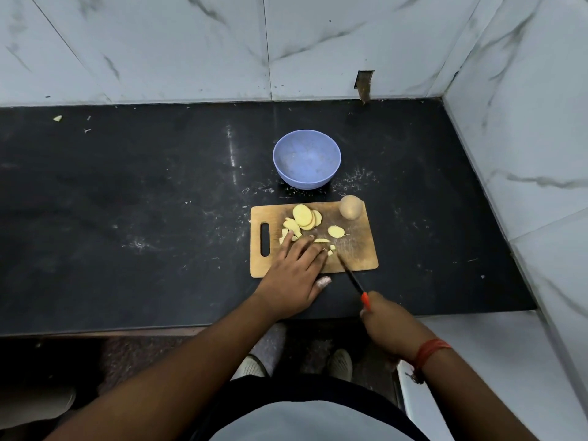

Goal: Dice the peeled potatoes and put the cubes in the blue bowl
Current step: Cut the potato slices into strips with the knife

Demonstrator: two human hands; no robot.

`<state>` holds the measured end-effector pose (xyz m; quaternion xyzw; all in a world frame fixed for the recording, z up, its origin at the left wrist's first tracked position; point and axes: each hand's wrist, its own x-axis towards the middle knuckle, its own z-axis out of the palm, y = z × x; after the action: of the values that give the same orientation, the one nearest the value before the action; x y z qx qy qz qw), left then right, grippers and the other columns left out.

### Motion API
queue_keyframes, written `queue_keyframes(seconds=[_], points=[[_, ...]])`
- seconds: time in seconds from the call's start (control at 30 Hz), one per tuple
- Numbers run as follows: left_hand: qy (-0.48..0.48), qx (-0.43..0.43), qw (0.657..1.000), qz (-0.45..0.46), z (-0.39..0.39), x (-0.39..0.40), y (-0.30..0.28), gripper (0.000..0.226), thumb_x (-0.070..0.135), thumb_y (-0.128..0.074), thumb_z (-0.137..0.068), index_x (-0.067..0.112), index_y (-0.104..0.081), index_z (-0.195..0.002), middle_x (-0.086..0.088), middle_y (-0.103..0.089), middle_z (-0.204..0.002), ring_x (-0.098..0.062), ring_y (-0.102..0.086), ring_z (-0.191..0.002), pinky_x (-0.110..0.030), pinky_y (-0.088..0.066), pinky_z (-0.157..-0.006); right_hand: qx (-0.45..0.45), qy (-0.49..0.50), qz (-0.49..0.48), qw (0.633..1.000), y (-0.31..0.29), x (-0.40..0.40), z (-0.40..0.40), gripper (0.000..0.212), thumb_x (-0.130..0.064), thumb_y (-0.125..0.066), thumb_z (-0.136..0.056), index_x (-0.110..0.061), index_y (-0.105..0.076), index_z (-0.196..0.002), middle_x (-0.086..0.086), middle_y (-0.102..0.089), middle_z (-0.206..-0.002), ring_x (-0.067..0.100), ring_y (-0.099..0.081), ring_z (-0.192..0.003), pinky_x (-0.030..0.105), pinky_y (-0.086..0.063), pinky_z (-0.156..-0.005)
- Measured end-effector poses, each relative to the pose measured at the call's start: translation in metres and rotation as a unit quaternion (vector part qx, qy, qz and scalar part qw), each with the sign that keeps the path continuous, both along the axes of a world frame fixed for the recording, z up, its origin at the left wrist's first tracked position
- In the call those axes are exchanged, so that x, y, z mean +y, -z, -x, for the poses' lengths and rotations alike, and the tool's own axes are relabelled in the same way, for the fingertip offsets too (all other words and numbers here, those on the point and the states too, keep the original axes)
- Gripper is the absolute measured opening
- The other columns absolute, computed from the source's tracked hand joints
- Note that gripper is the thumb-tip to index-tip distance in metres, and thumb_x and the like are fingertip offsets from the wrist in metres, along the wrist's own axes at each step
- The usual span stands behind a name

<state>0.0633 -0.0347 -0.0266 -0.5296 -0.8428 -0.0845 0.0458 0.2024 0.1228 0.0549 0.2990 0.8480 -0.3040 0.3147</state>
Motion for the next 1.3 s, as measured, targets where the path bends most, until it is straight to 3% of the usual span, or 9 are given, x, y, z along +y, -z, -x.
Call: queue_keyframes(seconds=[0.07, 0.17, 0.4, 0.53, 0.67, 0.8, 0.87, 0.97, 1.3], points=[[0.020, 0.001, 1.000, 0.005, -0.001, 0.007, -0.003, 0.060, 0.050, -0.038, -0.104, 0.008, -0.049, -0.145, -0.009, -0.048, -0.146, -0.033, -0.033, -0.144, -0.059, -0.013, -0.122, 0.027, 0.048, 0.032, 0.998, -0.011, 0.009, 0.001, 0.018, -0.026, -0.038, -0.101, -0.011, -0.046, -0.106, 0.015, -0.060, -0.100, 0.029, -0.062, -0.081, 0.042, -0.049, -0.072], [0.043, 0.011, 0.999, 0.030, -0.001, 0.019, -0.005, 0.063, 0.052, -0.033, -0.105, 0.007, -0.046, -0.148, -0.008, -0.046, -0.150, -0.033, -0.030, -0.146, -0.059, -0.012, -0.121, 0.043, 0.117, 0.089, 0.988, -0.025, 0.018, 0.003, 0.017, -0.029, -0.035, -0.102, -0.017, -0.045, -0.107, 0.016, -0.058, -0.095, 0.029, -0.065, -0.058, 0.036, -0.057, -0.054], [0.015, 0.033, 0.998, 0.047, 0.005, 0.002, -0.005, 0.058, 0.052, -0.035, -0.104, 0.010, -0.058, -0.137, -0.005, -0.055, -0.140, -0.032, -0.036, -0.142, -0.061, -0.010, -0.121, 0.042, 0.102, 0.094, 0.989, -0.020, 0.015, 0.005, 0.014, -0.030, -0.036, -0.102, -0.020, -0.044, -0.103, 0.015, -0.060, -0.090, 0.027, -0.064, -0.054, 0.037, -0.058, -0.053], [-0.003, 0.035, 0.998, 0.048, 0.008, -0.014, -0.005, 0.058, 0.052, -0.037, -0.104, 0.012, -0.053, -0.142, -0.007, -0.052, -0.144, -0.032, -0.037, -0.141, -0.063, -0.013, -0.120, 0.036, 0.061, 0.063, 0.995, -0.014, 0.007, 0.009, 0.018, -0.029, -0.034, -0.103, -0.015, -0.043, -0.108, 0.013, -0.059, -0.094, 0.026, -0.065, -0.064, 0.037, -0.057, -0.057], [-0.021, 0.033, 0.998, 0.051, 0.008, -0.010, -0.008, 0.065, 0.054, -0.033, -0.104, 0.009, -0.043, -0.150, -0.010, -0.041, -0.155, -0.033, -0.030, -0.146, -0.061, -0.013, -0.121, 0.045, 0.025, 0.018, 0.999, -0.005, -0.003, 0.020, 0.017, -0.025, -0.034, -0.102, -0.010, -0.042, -0.105, 0.008, -0.056, -0.085, 0.021, -0.059, -0.068, 0.046, -0.057, -0.074], [-0.028, 0.029, 0.997, 0.068, 0.009, -0.006, -0.006, 0.067, 0.056, -0.032, -0.103, 0.007, -0.045, -0.148, -0.010, -0.048, -0.150, -0.034, -0.032, -0.145, -0.062, -0.013, -0.120, 0.043, 0.025, 0.000, 0.999, 0.003, -0.013, 0.030, 0.008, -0.017, -0.034, -0.100, -0.013, -0.038, -0.105, 0.005, -0.051, -0.084, 0.027, -0.062, -0.077, 0.043, -0.056, -0.068], [-0.032, 0.025, 0.997, 0.070, 0.009, -0.005, -0.005, 0.067, 0.056, -0.031, -0.104, 0.008, -0.047, -0.147, -0.009, -0.049, -0.148, -0.034, -0.033, -0.144, -0.061, -0.013, -0.120, 0.039, 0.020, -0.014, 0.999, 0.005, -0.017, 0.032, 0.007, -0.014, -0.034, -0.099, -0.013, -0.037, -0.105, 0.009, -0.055, -0.090, 0.026, -0.060, -0.078, 0.036, -0.051, -0.062], [-0.037, 0.016, 0.997, 0.061, 0.010, -0.002, -0.004, 0.067, 0.056, -0.030, -0.103, 0.008, -0.048, -0.146, -0.009, -0.049, -0.147, -0.032, -0.033, -0.143, -0.060, -0.013, -0.121, 0.036, 0.011, -0.030, 0.999, 0.009, -0.022, 0.034, 0.011, -0.011, -0.035, -0.099, -0.009, -0.038, -0.110, 0.017, -0.060, -0.106, 0.028, -0.061, -0.087, 0.033, -0.043, -0.066], [-0.043, -0.001, 0.998, 0.044, 0.014, 0.006, -0.002, 0.065, 0.055, -0.030, -0.103, 0.009, -0.053, -0.142, -0.007, -0.048, -0.147, -0.031, -0.037, -0.139, -0.059, -0.011, -0.122, -0.007, 0.027, -0.066, 0.997, 0.026, -0.037, 0.047, 0.033, -0.005, -0.043, -0.093, -0.001, -0.034, -0.125, 0.021, -0.060, -0.119, 0.033, -0.063, -0.107, 0.035, -0.046, -0.078]])
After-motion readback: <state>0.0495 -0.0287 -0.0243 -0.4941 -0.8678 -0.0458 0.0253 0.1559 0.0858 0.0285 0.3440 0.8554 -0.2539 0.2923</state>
